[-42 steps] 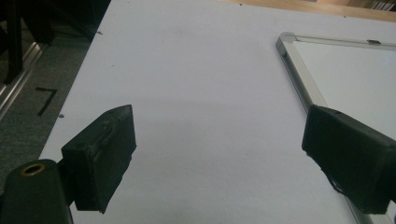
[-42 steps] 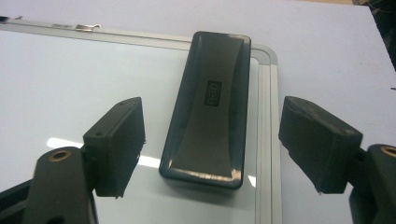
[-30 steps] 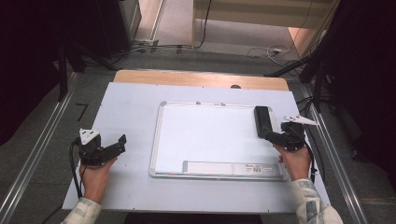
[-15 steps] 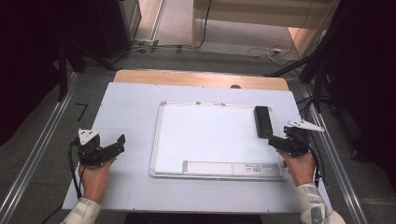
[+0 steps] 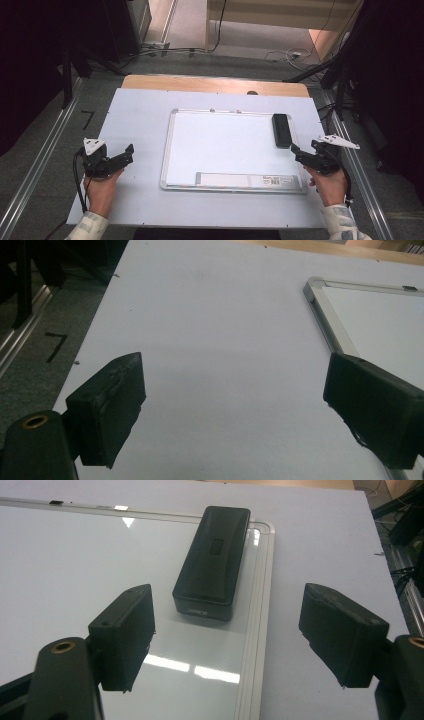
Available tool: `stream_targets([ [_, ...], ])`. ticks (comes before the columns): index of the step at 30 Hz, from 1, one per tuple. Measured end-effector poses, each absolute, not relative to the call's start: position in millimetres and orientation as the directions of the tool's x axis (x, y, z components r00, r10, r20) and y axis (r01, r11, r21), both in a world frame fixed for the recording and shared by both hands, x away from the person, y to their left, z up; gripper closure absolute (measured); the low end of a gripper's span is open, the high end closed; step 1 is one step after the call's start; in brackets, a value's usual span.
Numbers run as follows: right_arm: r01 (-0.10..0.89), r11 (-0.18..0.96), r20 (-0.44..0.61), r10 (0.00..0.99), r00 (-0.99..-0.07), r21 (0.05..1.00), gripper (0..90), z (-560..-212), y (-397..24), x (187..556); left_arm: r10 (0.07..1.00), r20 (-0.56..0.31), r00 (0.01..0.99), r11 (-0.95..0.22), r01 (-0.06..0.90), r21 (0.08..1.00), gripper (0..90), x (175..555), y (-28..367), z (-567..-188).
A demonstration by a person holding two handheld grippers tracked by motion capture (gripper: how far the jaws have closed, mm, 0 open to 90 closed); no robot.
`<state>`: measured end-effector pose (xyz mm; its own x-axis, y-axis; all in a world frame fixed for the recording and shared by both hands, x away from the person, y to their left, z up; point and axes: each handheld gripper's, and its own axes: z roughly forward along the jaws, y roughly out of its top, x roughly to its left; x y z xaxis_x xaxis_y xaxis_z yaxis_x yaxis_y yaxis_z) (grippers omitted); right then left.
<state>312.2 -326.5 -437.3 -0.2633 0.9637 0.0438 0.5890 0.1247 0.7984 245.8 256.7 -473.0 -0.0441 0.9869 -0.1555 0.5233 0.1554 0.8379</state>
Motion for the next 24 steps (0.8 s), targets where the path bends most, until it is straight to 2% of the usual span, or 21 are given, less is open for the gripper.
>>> stream_targets([
  [24,0.59,0.099,0.047,0.973,-0.227,0.801,21.1,-440.1,-353.3,288.5,0.984,-0.168,-0.065,0.177,0.509,0.842,10.3,244.6,262.1,-471.6],
])
